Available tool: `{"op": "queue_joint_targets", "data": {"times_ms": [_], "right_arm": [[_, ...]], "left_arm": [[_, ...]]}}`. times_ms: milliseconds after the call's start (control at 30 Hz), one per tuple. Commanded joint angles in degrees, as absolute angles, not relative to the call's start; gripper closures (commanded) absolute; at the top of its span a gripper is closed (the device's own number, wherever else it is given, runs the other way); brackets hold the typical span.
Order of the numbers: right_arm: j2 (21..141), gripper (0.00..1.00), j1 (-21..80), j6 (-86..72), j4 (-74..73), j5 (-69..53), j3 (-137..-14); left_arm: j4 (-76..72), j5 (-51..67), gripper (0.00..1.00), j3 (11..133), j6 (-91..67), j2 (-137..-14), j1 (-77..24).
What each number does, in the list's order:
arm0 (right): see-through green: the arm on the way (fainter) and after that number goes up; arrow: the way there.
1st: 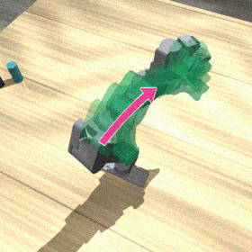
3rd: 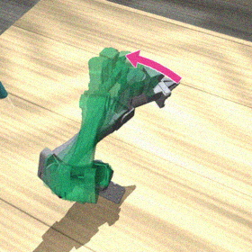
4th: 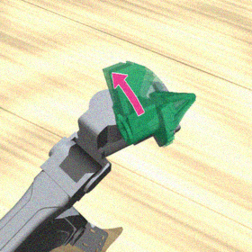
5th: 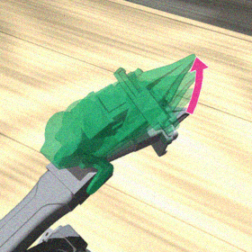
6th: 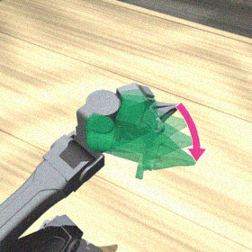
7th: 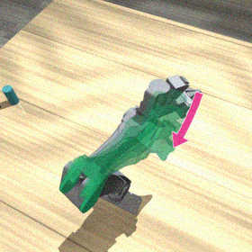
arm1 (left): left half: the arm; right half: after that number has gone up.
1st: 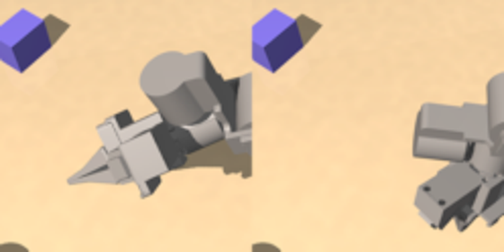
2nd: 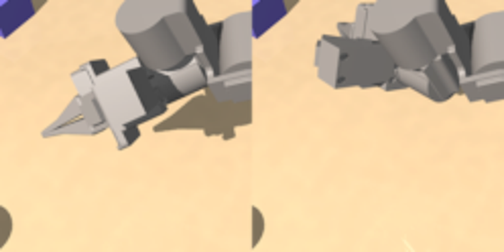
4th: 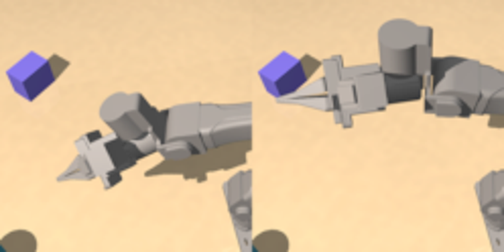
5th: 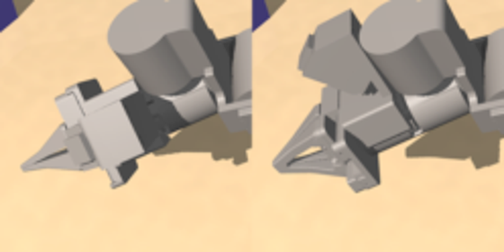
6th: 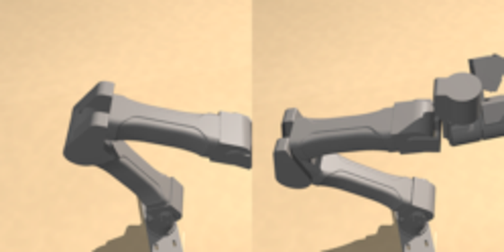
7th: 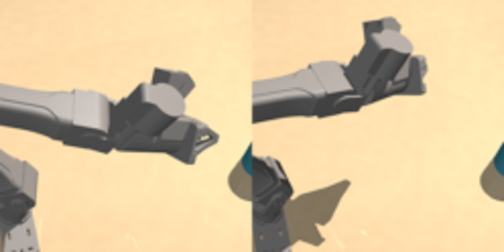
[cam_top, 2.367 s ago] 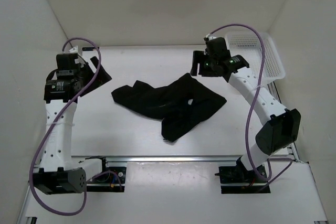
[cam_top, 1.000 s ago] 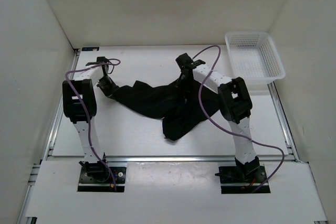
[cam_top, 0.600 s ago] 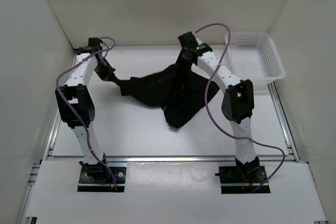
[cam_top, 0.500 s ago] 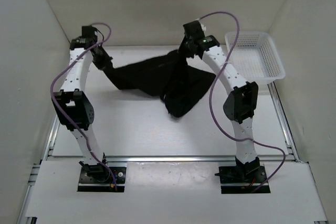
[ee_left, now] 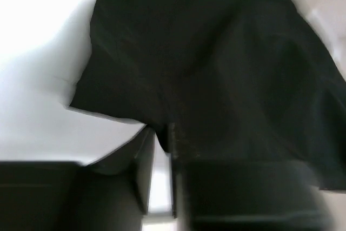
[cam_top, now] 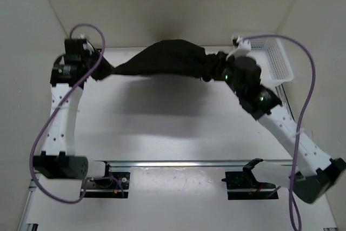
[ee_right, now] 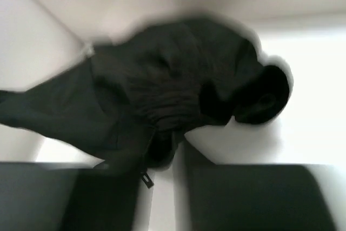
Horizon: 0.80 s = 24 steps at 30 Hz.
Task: Fold and stack the shorts
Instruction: Flatten the shorts out
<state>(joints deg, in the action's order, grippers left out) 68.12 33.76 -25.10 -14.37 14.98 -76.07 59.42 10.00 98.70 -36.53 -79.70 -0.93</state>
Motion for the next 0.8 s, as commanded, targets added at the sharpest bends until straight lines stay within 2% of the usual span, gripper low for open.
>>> {"op": "queue_joint_targets", "data": {"times_ms": [0, 33, 67, 133, 167, 200, 267, 333, 400, 467, 533, 600, 667, 767], "right_arm": [[62.95, 0.31, 37.69, -24.94, -14.84, 24.86, -57.87], [59.71, 0.22, 39.36, -27.22, -18.07, 26.61, -54.18], [58.20, 0.19, 39.90, -29.94, -20.11, 26.63, -48.57], [53.91, 0.17, 40.69, -38.20, -26.24, 27.42, -44.75], [52.49, 0.17, 40.69, -41.10, -28.37, 29.68, -43.34], [51.34, 0.20, 40.69, -44.09, -30.48, 30.32, -41.59], [48.52, 0.32, 40.00, -50.43, -35.05, 30.32, -41.04], [47.99, 0.37, 38.24, -54.38, -36.99, 26.31, -41.04], [48.68, 0.37, 35.96, -57.54, -38.75, 23.57, -41.57], [50.00, 0.23, 34.02, -59.40, -38.76, 19.62, -41.57], [52.29, 0.17, 29.99, -61.43, -35.71, 10.41, -41.57], [54.39, 0.17, 26.74, -62.66, -31.23, 3.11, -37.72], [55.63, 0.17, 25.49, -65.81, -27.00, -3.39, -34.99], [56.95, 0.20, 24.70, -68.11, -21.37, -4.74, -31.12]], "left_arm": [[55.21, 9.93, 0.65, 77.58, -38.84, -70.60, -4.22], [54.41, 9.93, 0.57, 68.38, -40.07, -68.84, -4.74], [53.80, 10.71, 0.47, 64.99, -40.08, -66.56, -4.75], [53.79, 10.72, 0.41, 59.69, -40.08, -65.31, -4.75], [53.79, 9.33, 0.33, 58.98, -40.08, -65.30, -4.75], [53.79, 8.27, 0.33, 58.97, -40.08, -64.52, -4.75], [54.40, 5.64, 0.33, 58.45, -40.08, -64.51, -4.75], [55.11, 3.70, 0.33, 59.50, -39.56, -66.44, -2.82], [55.11, 2.13, 0.33, 60.20, -39.55, -69.76, -2.29], [53.62, 1.41, 0.32, 60.91, -38.68, -72.76, -2.29], [52.92, 0.71, 0.11, 62.83, -38.15, -78.47, -2.29], [51.16, 0.70, 0.05, 63.89, -38.14, -82.42, -2.29], [50.46, 0.70, 0.04, 65.47, -37.44, -88.03, -2.29], [49.92, 0.09, 0.04, 69.07, -37.44, -94.29, -2.29]]}}
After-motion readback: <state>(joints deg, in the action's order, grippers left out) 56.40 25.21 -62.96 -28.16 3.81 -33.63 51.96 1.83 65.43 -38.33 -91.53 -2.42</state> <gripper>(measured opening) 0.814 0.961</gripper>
